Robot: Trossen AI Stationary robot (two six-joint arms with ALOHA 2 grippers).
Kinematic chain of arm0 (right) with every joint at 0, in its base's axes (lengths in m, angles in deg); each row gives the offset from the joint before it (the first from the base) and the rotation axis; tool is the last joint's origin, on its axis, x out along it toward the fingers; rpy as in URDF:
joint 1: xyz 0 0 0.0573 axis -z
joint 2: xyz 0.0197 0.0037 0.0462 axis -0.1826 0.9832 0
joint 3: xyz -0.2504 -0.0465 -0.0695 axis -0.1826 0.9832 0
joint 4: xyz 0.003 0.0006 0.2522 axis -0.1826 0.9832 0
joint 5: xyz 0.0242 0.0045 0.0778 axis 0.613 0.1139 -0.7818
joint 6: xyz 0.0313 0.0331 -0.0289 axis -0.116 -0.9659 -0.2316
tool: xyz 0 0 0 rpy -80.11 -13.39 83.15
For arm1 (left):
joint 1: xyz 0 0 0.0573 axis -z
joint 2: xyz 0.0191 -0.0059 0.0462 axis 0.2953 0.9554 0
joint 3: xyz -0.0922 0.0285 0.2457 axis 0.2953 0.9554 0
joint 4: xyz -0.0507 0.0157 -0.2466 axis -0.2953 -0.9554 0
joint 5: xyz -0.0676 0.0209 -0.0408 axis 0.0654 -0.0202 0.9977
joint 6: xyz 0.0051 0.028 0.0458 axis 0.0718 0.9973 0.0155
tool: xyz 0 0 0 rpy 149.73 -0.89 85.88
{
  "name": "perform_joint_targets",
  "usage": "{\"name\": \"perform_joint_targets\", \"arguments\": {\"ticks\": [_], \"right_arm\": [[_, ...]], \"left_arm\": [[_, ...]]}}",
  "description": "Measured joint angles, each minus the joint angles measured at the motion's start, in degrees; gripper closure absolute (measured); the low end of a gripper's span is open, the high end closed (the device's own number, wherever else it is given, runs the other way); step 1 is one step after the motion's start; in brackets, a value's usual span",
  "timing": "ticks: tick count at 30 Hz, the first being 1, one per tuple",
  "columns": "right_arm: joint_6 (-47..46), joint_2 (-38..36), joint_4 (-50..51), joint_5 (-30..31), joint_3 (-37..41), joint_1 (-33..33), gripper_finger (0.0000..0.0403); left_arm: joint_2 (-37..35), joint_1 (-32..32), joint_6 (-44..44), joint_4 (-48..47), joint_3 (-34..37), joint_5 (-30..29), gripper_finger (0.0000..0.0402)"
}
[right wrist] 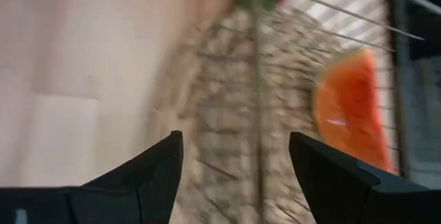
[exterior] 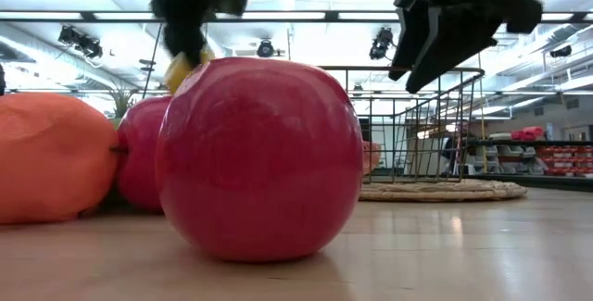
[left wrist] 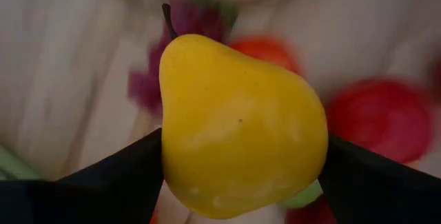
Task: Build produce basket
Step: Put the yellow pear into the wire basket
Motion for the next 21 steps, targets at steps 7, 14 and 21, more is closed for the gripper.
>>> {"name": "perform_joint_targets", "arguments": {"ticks": [7, 14, 21], "right_arm": [[-5.12, -3.95, 10.07, 7.99, -1.48, -1.29, 0.0133], [-8.19, -12.92, 10.49, 17.95, -3.67, -4.53, 0.0133], [-8.70, -21.95, 7.69, 26.05, -4.00, -5.79, 0.0133]], "left_arm": [[-0.09, -0.21, 12.44, 5.80, -13.90, -1.78, 0.0070], [-0.16, -1.29, 23.69, 16.81, -18.54, -6.06, 0.0069], [4.59, -2.48, 32.78, 22.30, -16.85, -8.69, 0.0068]]}}
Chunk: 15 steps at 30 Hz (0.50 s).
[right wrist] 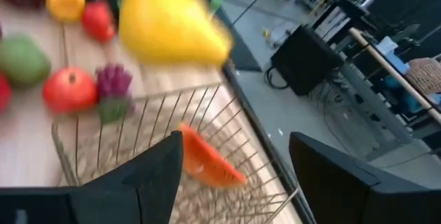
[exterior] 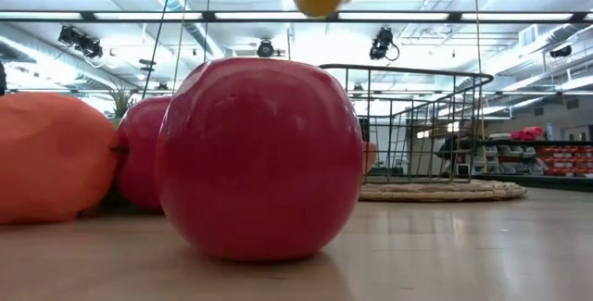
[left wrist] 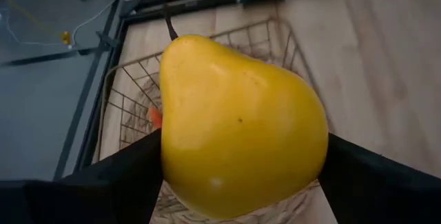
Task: Build produce basket
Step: Put the yellow pear into the wire basket
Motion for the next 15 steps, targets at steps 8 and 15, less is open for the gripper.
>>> {"name": "perform_joint_targets", "arguments": {"ticks": [8, 15], "right_arm": [[6.31, -2.69, -9.24, 0.67, -0.02, 2.43, 0.0133], [9.25, 1.13, -10.30, 0.53, 0.00, 6.47, 0.0133]], "left_arm": [[6.48, -2.47, 5.22, 8.13, 0.00, -0.03, 0.0067], [8.25, -2.66, 7.08, 12.83, 0.00, -0.01, 0.0066]]}}
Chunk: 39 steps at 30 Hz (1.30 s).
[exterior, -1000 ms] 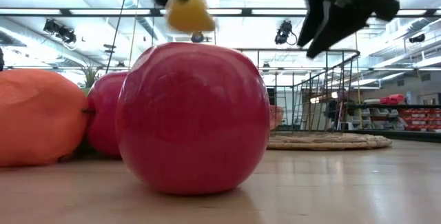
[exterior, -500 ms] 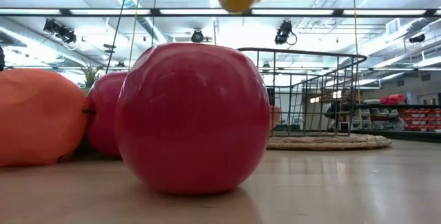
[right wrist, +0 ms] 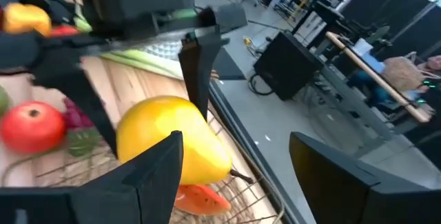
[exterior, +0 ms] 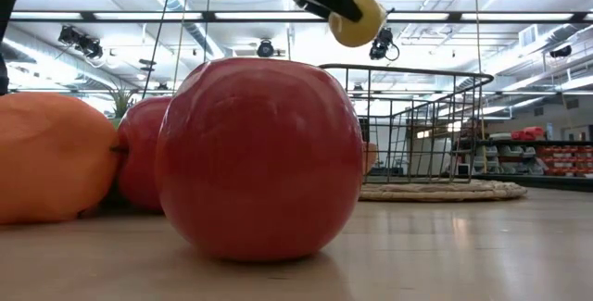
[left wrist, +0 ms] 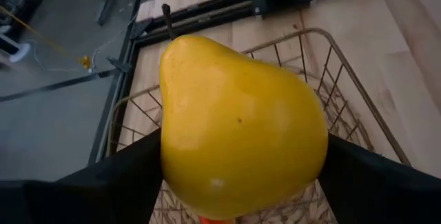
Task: Build produce basket
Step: Put the yellow pear into the wire basket
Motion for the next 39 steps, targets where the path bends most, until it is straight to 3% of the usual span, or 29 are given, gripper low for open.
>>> {"name": "perform_joint_targets", "arguments": {"ticks": [10, 18, 27, 39], "right_arm": [[12.00, 6.31, -16.80, -2.59, 0.00, 3.60, 0.0133], [5.03, 10.53, -7.83, -2.85, -0.39, 8.43, 0.0133], [0.90, 10.28, -1.56, -6.14, -0.30, 7.85, 0.0133], [0.31, 6.53, 2.96, -4.29, 0.18, 6.86, 0.0133]], "left_arm": [[-0.02, 0.42, -0.61, 0.12, -0.02, 0.00, 0.0063], [0.15, 1.21, 0.89, -0.47, 0.06, -0.74, 0.0063], [0.24, 1.05, 1.14, -0.48, 0.07, -0.15, 0.0063], [-0.44, 1.08, -0.08, 0.04, -0.33, -2.01, 0.0062]]}}
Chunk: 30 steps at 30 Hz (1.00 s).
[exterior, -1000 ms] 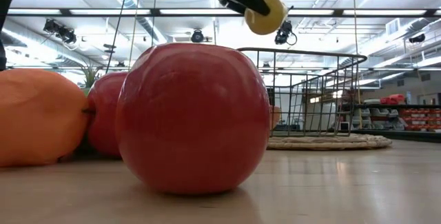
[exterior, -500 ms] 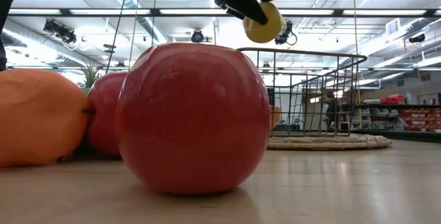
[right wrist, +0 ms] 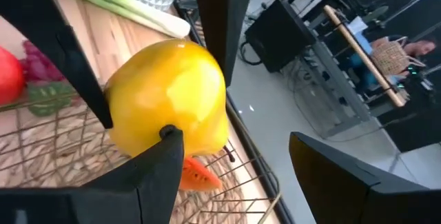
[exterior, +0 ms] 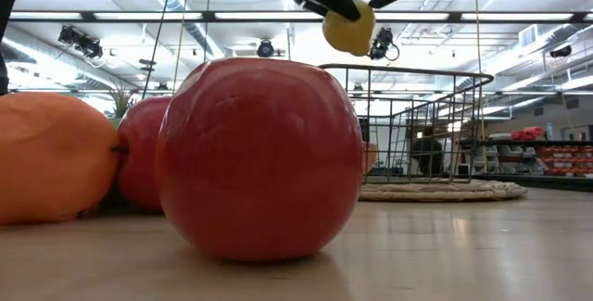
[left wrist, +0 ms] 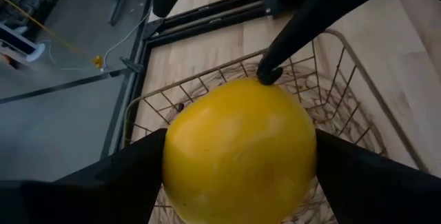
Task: Build produce basket
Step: Put the yellow pear into the wire basket, then put the purple grapes into the wire basket
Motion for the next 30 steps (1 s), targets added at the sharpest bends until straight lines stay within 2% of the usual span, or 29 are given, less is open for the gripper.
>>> {"name": "perform_joint_targets", "arguments": {"ticks": [7, 13, 18, 21, 30], "right_arm": [[-0.66, -1.90, 0.04, -0.56, 0.08, -1.18, 0.0133], [-0.25, -1.55, -1.36, -0.96, 0.06, -1.23, 0.0133], [6.16, -1.58, -10.80, -1.13, 0.03, -1.48, 0.0133], [9.98, -1.04, -16.25, -3.45, -0.16, -1.16, 0.0133], [10.08, 2.44, -11.38, -4.27, -0.10, 2.11, 0.0133]], "left_arm": [[-0.07, -0.01, -0.57, -1.77, -0.15, 0.02, 0.0062], [-0.04, -0.16, 2.42, -2.27, -0.07, -0.17, 0.0054], [0.03, -0.16, 2.09, -2.27, -0.04, -0.22, 0.0013], [0.11, -0.16, 2.01, -2.32, -0.04, -0.21, 0.0007], [0.13, -0.18, 0.79, -2.65, 0.05, -0.32, 0.0004]]}}
